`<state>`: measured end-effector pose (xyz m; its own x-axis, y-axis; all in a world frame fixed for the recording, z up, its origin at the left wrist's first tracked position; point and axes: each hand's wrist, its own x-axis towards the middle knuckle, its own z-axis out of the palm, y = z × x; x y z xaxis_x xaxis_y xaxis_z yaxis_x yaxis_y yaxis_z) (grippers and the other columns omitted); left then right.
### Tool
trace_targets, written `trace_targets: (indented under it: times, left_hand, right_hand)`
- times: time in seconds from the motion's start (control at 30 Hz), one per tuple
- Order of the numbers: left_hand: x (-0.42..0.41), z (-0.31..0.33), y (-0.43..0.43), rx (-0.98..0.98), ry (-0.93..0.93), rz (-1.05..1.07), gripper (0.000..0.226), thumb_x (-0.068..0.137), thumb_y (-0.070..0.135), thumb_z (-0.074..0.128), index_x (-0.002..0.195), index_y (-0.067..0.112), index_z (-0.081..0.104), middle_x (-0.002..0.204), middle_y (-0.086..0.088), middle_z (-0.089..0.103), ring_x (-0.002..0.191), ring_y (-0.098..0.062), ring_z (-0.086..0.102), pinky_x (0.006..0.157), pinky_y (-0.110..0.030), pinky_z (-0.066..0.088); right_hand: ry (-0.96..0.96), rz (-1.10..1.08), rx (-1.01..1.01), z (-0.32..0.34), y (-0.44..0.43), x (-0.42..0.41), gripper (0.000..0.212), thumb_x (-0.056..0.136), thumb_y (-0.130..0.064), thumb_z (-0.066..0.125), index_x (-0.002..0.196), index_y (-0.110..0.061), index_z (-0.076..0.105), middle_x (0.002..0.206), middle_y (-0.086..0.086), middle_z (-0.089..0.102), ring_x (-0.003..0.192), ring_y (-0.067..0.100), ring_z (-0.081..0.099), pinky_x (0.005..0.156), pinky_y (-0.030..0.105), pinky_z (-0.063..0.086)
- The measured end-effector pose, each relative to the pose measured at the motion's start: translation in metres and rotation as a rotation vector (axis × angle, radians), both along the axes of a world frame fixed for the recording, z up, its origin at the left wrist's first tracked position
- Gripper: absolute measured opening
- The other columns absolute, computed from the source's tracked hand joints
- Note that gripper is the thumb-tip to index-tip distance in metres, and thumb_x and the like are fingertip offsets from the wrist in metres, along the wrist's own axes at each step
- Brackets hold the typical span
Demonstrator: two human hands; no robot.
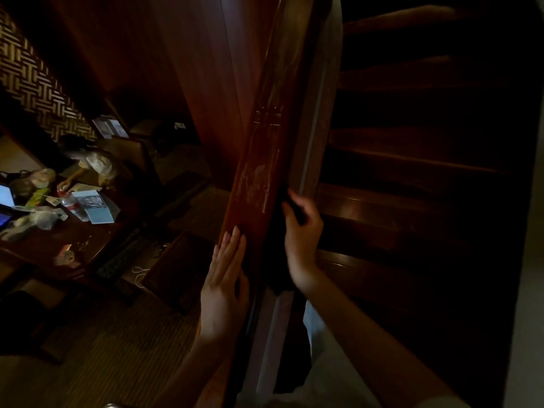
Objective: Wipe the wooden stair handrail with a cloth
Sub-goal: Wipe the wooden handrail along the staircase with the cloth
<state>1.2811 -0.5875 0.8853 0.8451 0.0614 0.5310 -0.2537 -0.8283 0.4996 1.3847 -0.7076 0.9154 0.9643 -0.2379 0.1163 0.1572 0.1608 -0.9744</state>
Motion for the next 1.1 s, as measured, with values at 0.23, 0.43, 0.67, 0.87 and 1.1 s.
trace_targets:
  times: [0.23, 0.43, 0.67, 0.87, 1.1]
  left_hand:
    - [0.0, 0.004, -0.003, -0.016, -0.001, 0.005, 0.071, 0.086, -0.008, 0.052, 0.15, 0.014, 0.031, 0.16, -0.001, 0.027, 0.148, -0.02, 0.023, 0.122, -0.031, 0.015]
    - [0.0, 0.0, -0.001, -0.013, -0.016, -0.007, 0.062, 0.092, 0.003, 0.045, 0.15, 0.015, 0.029, 0.16, 0.0, 0.026, 0.148, -0.022, 0.023, 0.122, -0.031, 0.014]
    - [-0.002, 0.002, 0.0, -0.028, -0.002, -0.003, 0.055, 0.094, 0.011, 0.041, 0.149, 0.01, 0.033, 0.159, -0.004, 0.029, 0.148, -0.021, 0.023, 0.122, -0.031, 0.015]
    - [-0.001, -0.001, 0.001, -0.029, -0.047, -0.011, 0.052, 0.098, 0.017, 0.042, 0.148, 0.008, 0.031, 0.157, -0.007, 0.029, 0.148, -0.019, 0.024, 0.121, -0.034, 0.02]
    - [-0.005, -0.002, 0.005, -0.294, -0.107, 0.214, 0.05, 0.099, 0.012, 0.034, 0.147, -0.002, 0.03, 0.156, -0.016, 0.028, 0.147, -0.019, 0.024, 0.118, -0.029, 0.027]
  right_hand:
    - [-0.062, -0.051, 0.022, 0.05, -0.003, 0.076, 0.018, 0.093, -0.009, 0.062, 0.11, -0.016, 0.066, 0.11, -0.011, 0.063, 0.114, 0.009, 0.058, 0.108, 0.043, 0.042]
    - [-0.042, 0.108, -0.112, -0.045, -0.002, -0.085, 0.029, 0.09, -0.024, 0.067, 0.104, -0.049, 0.063, 0.109, -0.023, 0.065, 0.11, 0.001, 0.06, 0.097, 0.023, 0.047]
    - [-0.137, 0.054, -0.117, -0.04, 0.003, -0.092, 0.035, 0.088, 0.001, 0.067, 0.098, -0.032, 0.065, 0.108, -0.01, 0.065, 0.106, 0.014, 0.062, 0.092, 0.041, 0.051]
    - [-0.579, 0.07, -0.473, 0.001, 0.005, -0.05, 0.013, 0.091, -0.007, 0.067, 0.099, -0.016, 0.071, 0.115, -0.009, 0.063, 0.111, 0.013, 0.06, 0.091, 0.031, 0.051]
    - [-0.856, 0.283, -1.025, -0.019, 0.004, -0.077, 0.032, 0.094, -0.011, 0.049, 0.112, -0.021, 0.074, 0.128, -0.008, 0.065, 0.124, 0.012, 0.054, 0.093, 0.031, 0.041]
